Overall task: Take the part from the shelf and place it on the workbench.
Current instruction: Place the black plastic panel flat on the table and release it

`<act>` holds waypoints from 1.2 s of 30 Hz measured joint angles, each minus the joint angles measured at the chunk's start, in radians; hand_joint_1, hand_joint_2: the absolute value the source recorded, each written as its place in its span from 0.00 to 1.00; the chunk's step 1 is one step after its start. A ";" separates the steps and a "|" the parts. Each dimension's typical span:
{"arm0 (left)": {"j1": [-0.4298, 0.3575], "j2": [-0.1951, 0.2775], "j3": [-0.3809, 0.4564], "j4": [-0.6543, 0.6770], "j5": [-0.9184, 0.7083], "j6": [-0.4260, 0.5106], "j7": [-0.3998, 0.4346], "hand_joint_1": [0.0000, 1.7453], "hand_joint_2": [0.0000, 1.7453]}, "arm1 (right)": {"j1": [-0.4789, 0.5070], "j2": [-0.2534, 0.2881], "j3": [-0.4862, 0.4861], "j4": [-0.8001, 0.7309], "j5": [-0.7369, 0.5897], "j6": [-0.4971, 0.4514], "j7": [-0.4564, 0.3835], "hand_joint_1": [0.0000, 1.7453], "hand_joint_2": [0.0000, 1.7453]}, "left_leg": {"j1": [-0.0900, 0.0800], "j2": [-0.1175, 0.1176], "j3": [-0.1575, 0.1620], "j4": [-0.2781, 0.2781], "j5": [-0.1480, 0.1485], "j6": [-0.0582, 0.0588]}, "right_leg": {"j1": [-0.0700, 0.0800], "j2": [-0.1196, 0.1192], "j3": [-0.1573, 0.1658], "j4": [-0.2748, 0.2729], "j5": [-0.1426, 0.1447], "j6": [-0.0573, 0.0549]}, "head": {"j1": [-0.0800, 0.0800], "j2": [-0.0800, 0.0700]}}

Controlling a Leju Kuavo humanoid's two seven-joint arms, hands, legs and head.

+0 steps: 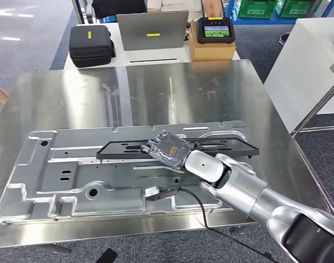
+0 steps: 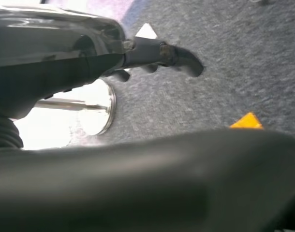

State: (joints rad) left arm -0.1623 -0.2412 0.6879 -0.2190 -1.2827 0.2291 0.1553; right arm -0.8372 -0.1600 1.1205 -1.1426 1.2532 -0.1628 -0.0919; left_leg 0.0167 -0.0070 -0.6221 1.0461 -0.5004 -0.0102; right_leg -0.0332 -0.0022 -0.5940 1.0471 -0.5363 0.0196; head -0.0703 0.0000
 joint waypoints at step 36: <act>0.001 -0.001 0.013 0.000 0.014 0.004 0.001 0.00 1.00 | -0.002 0.000 0.000 0.014 -0.014 0.003 0.000 1.00 1.00 | -0.004 0.000 0.008 -0.001 -0.005 0.014 | -0.001 0.001 0.018 -0.023 0.005 0.026 | 0.000 0.000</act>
State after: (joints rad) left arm -0.1617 -0.2419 0.7012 -0.2190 -1.2690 0.2331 0.1560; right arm -0.8393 -0.1596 1.1204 -1.1288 1.2394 -0.1598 -0.0919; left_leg 0.0131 -0.0073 -0.6139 1.0454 -0.5057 0.0038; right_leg -0.0339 -0.0016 -0.5762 1.0239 -0.5309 0.0453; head -0.0702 0.0000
